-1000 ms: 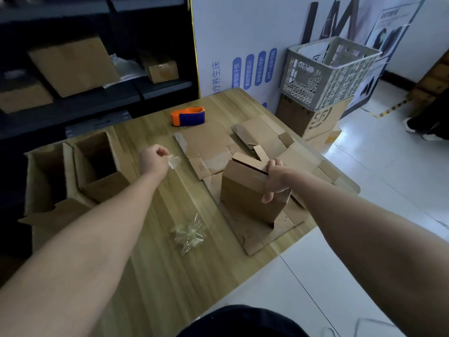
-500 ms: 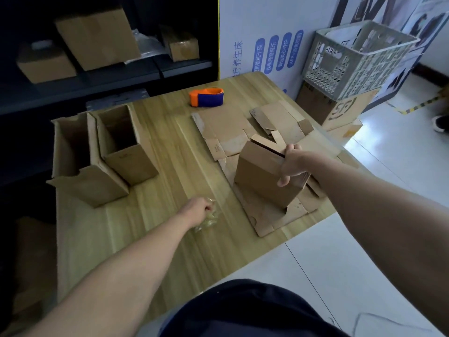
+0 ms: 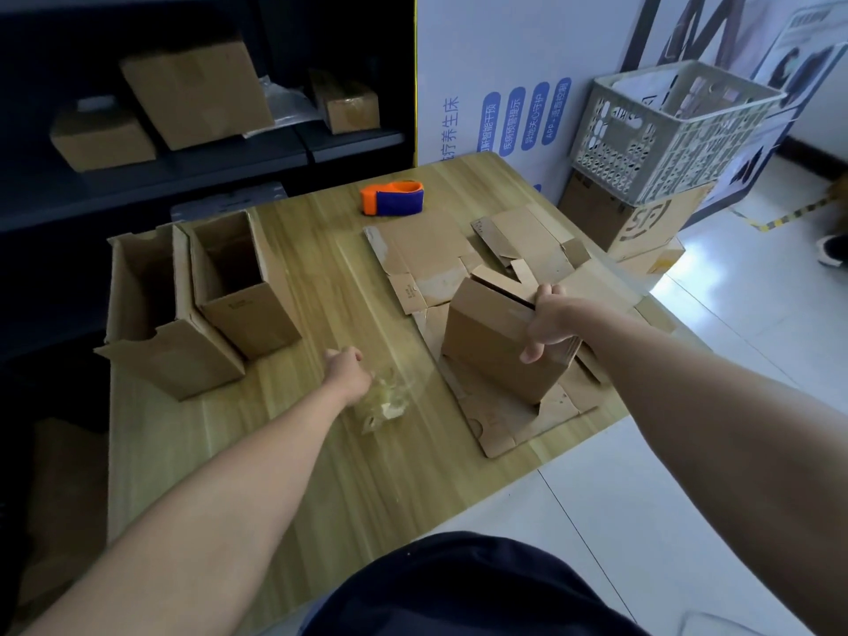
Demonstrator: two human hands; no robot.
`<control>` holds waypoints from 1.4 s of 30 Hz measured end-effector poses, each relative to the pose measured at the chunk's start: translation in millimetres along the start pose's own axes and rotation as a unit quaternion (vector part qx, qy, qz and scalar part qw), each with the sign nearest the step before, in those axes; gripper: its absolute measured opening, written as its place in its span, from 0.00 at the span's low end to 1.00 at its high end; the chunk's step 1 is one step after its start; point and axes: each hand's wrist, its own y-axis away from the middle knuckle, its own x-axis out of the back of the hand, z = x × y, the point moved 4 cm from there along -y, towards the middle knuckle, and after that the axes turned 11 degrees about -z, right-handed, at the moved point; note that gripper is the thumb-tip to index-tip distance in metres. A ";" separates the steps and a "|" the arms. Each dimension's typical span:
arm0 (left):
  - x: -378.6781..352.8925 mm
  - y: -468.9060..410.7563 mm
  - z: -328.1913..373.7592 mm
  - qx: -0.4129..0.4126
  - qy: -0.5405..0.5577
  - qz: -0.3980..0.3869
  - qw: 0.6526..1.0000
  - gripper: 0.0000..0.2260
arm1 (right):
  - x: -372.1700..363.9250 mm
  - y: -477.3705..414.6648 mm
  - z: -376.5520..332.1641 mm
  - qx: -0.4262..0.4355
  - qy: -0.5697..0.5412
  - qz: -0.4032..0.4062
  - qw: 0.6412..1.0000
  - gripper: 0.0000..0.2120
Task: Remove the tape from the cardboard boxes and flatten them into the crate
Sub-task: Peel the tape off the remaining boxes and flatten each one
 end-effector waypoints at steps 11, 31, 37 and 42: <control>17.0 6.5 37.7 0.045 0.035 -0.004 0.998 0.15 | -2.9 -2.2 3.8 0.015 -0.008 0.011 1.000 0.54; -15.2 11.5 191.6 -0.124 0.217 -0.066 0.966 0.12 | 10.3 2.1 54.0 0.131 -0.366 0.108 0.915 0.17; -6.1 11.7 199.3 -0.068 0.195 -0.131 0.970 0.31 | 39.6 18.0 38.2 0.157 -0.373 0.197 0.893 0.10; 12.9 14.0 205.7 -0.045 0.016 -0.018 0.999 0.24 | 52.8 32.5 9.2 0.181 -0.330 0.271 0.886 0.09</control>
